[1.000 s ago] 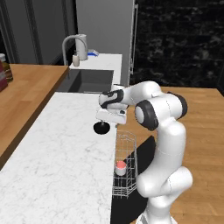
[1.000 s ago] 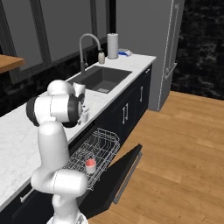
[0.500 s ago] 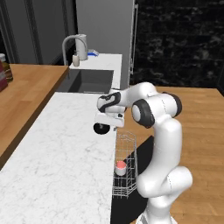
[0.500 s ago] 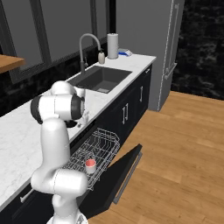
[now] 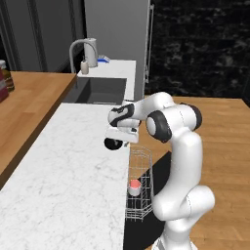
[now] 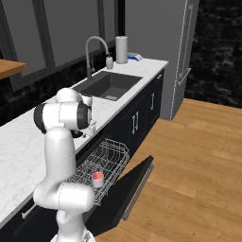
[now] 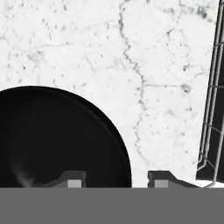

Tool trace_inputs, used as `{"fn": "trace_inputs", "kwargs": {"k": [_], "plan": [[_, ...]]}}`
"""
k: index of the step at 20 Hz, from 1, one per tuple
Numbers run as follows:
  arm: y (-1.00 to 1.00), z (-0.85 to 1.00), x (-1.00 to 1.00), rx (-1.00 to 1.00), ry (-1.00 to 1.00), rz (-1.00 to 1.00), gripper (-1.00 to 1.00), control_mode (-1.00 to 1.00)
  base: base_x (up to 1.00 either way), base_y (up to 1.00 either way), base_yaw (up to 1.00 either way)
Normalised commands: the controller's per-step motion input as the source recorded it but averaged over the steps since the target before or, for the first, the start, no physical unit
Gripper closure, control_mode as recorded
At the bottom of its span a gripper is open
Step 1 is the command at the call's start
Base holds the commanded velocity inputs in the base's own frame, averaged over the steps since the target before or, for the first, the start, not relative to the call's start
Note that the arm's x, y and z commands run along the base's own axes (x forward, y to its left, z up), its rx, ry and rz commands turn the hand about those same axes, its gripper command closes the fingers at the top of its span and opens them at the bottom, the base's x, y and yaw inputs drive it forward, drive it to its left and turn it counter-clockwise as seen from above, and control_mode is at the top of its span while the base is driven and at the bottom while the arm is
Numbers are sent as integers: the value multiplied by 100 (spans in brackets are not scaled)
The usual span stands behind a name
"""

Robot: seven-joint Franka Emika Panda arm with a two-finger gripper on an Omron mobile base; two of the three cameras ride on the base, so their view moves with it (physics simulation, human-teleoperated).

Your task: Pick up the cup and bowl from the counter, place them in the dishwasher, and close the dishwasher door.

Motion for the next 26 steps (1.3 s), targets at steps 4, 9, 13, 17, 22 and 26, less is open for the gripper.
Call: {"fn": "trace_inputs", "kwargs": {"k": [4,9,13,17,22,26], "plan": [[1,0,0,0,-12,0,100,-100,0,0,0],[16,0,-2,0,-14,0,100,-100,0,0,0],[-83,0,-66,2,-19,0,100,-100,0,0,0],[-100,4,-97,5,-22,0,100,-100,0,0,0],[-100,22,-77,10,-7,-2,100,-100,0,0,0],[-100,14,-57,9,-2,-9,100,-100,0,0,0]]}}
